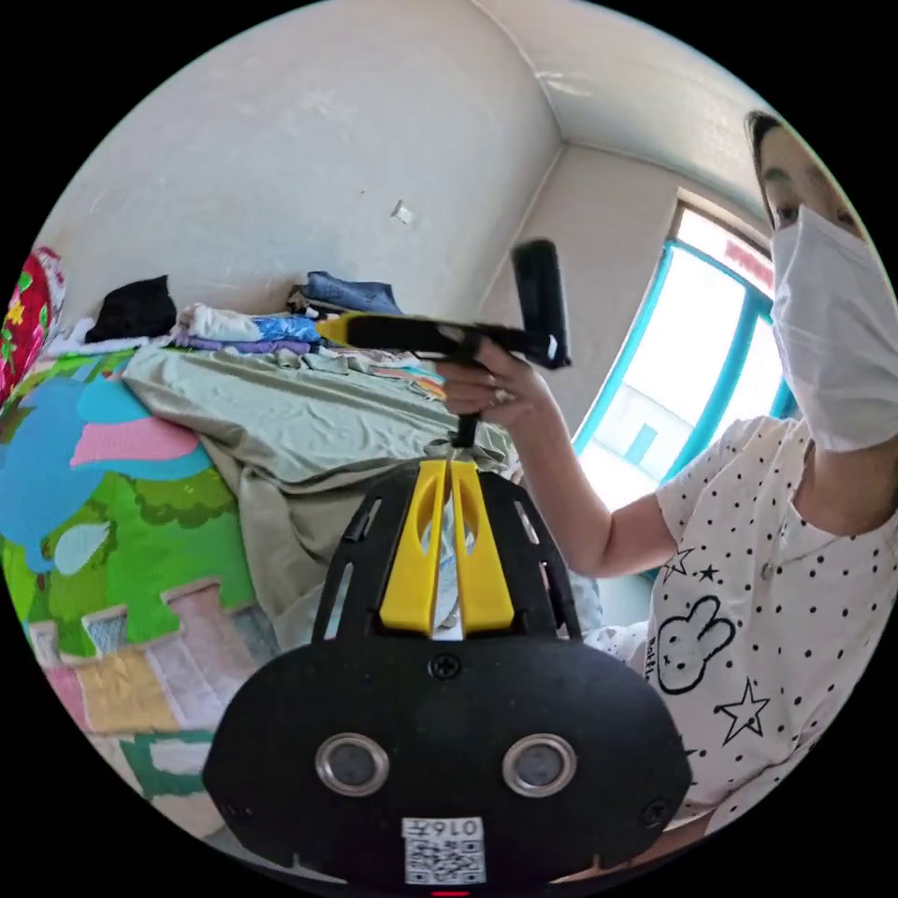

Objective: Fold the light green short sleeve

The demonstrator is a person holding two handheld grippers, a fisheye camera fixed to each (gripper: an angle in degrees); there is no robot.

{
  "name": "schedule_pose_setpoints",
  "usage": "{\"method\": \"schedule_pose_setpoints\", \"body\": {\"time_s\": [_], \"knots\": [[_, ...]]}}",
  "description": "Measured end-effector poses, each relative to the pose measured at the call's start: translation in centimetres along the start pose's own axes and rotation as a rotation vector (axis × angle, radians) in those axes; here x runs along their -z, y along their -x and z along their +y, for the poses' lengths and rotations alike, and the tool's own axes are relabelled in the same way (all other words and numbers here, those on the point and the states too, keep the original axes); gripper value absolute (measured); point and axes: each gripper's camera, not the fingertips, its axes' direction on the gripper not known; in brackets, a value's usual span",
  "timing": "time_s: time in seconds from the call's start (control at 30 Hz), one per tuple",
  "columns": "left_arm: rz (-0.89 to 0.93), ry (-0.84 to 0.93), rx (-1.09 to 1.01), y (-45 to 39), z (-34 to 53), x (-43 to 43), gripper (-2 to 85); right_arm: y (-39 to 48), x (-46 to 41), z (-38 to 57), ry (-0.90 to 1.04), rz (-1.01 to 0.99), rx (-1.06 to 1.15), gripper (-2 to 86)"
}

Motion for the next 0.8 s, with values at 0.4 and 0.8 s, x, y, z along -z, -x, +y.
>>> {"method": "schedule_pose_setpoints", "body": {"time_s": [0.4, 0.8], "knots": [[-0.053, 0.081, -0.283, 0.7, -6.6, -2.2, -1.0, -2.4, -29.2, -19.5, 0.555, 0.149, 0.288, 10.1], [0.113, -0.010, -0.209, 3.5, -4.1, 4.3, -1.0, -7.9, -50.5, -20.0, 0.694, 0.070, 0.074, 1.5]]}}
